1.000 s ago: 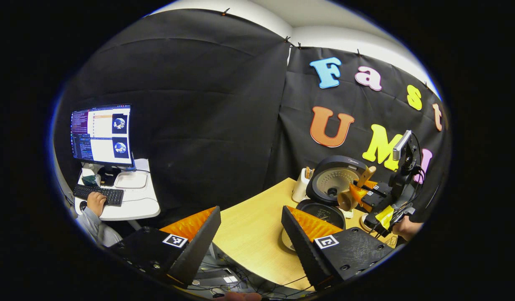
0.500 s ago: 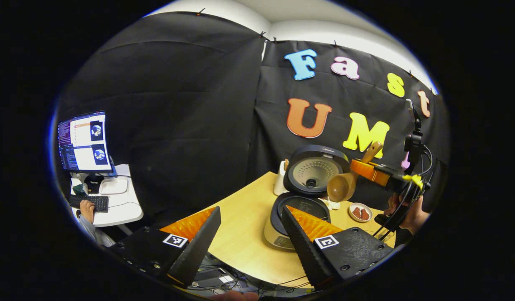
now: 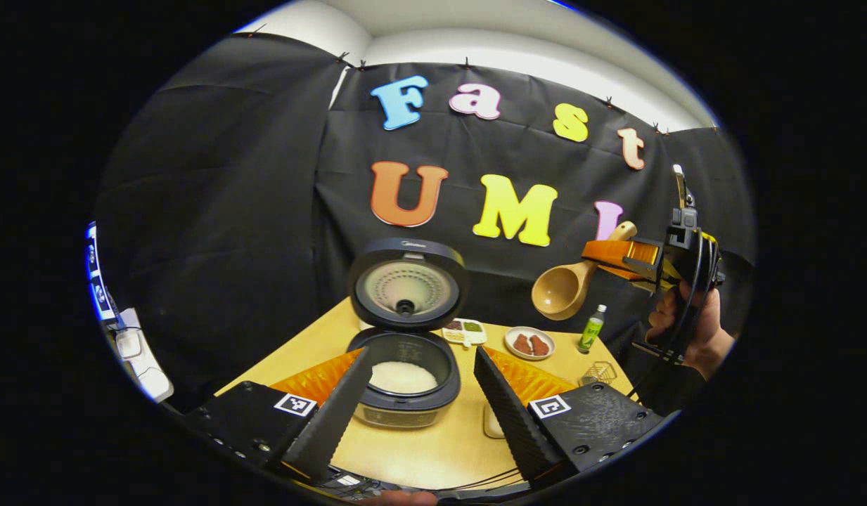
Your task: Close the left gripper, press the button to open the rice cooker; take a wooden spoon from the chopstick holder with the right hand, scoop a spoonful of rice and pour it into the rice cooker, then put the wooden spoon back into the chopstick holder.
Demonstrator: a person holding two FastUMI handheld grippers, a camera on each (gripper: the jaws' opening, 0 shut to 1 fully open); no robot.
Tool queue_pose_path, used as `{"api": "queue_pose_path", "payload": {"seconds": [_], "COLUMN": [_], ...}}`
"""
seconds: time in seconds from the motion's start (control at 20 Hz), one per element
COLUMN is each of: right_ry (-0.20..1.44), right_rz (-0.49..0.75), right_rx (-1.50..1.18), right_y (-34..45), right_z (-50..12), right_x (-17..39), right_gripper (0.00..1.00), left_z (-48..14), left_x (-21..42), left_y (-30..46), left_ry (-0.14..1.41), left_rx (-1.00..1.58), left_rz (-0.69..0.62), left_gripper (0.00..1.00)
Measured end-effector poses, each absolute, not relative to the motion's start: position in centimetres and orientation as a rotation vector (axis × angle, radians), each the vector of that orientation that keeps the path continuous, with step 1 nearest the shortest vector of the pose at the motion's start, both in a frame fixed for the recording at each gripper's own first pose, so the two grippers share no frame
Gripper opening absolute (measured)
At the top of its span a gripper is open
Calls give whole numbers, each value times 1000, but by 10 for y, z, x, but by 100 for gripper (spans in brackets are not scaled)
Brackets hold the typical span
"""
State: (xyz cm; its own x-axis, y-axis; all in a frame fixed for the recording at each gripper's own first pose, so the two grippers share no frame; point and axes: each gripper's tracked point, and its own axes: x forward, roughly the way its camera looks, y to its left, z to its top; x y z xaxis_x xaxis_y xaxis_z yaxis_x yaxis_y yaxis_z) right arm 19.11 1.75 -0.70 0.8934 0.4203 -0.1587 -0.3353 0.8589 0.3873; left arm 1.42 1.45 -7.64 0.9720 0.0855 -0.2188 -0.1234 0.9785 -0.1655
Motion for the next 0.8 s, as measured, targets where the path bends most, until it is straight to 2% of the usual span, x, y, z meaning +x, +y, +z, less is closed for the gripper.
{"api": "queue_pose_path", "payload": {"seconds": [0.2,0.4,0.6,0.8], "right_ry": [248,296,348,422], "right_rz": [171,2,-107,-153], "right_rx": [337,299,231,196], "right_y": [-98,-187,-249,-285], "right_z": [-30,-65,-109,-167], "right_x": [191,197,214,237], "right_gripper": [9,9,9,9], "left_z": [-78,-84,-95,-101], "left_x": [39,52,60,68], "left_y": [-19,-41,-47,-46], "left_ry": [218,239,270,302], "left_rx": [-166,-161,-148,-153], "left_rz": [21,-4,14,56], "left_gripper": [95,95,95,95]}}
